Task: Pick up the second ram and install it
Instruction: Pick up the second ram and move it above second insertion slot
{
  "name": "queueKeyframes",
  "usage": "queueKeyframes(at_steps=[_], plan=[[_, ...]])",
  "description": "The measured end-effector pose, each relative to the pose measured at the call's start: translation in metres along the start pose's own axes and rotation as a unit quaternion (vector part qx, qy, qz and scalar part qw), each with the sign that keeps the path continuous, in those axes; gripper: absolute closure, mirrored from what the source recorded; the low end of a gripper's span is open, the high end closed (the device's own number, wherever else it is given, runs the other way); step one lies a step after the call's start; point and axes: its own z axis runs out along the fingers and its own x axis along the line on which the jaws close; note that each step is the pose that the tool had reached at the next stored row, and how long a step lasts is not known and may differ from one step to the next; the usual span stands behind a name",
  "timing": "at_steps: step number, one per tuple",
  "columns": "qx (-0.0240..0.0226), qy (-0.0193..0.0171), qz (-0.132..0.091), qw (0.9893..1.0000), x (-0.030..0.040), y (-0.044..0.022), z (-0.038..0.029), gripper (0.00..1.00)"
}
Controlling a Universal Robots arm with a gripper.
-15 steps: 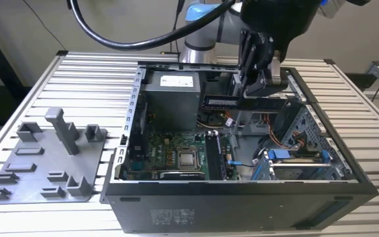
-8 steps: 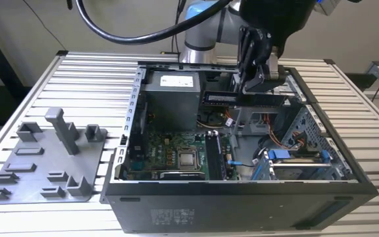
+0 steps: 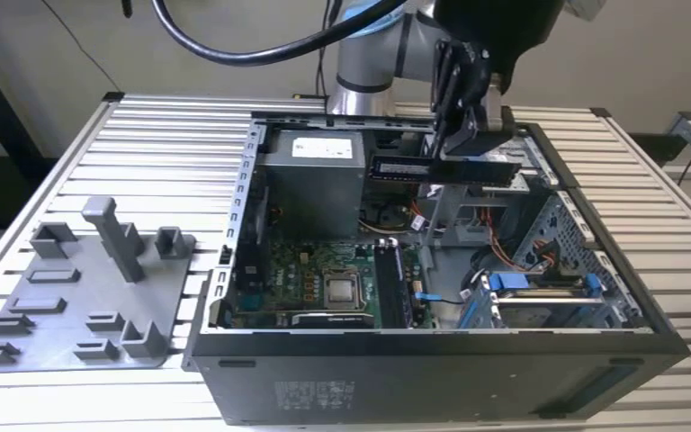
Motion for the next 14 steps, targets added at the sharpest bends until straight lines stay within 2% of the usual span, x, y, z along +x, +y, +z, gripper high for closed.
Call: queueKeyframes(at_steps=[5,10,14], plan=[[0.0006,-0.0001,0.0,1.0,-0.01,0.0,0.0008,0.86],[0.0029,-0.0002,0.0,1.0,-0.0247,0.0004,0.0023,0.86],[0.0047,-0.0002,0.0,1.0,-0.0397,0.0008,0.0041,0.86]])
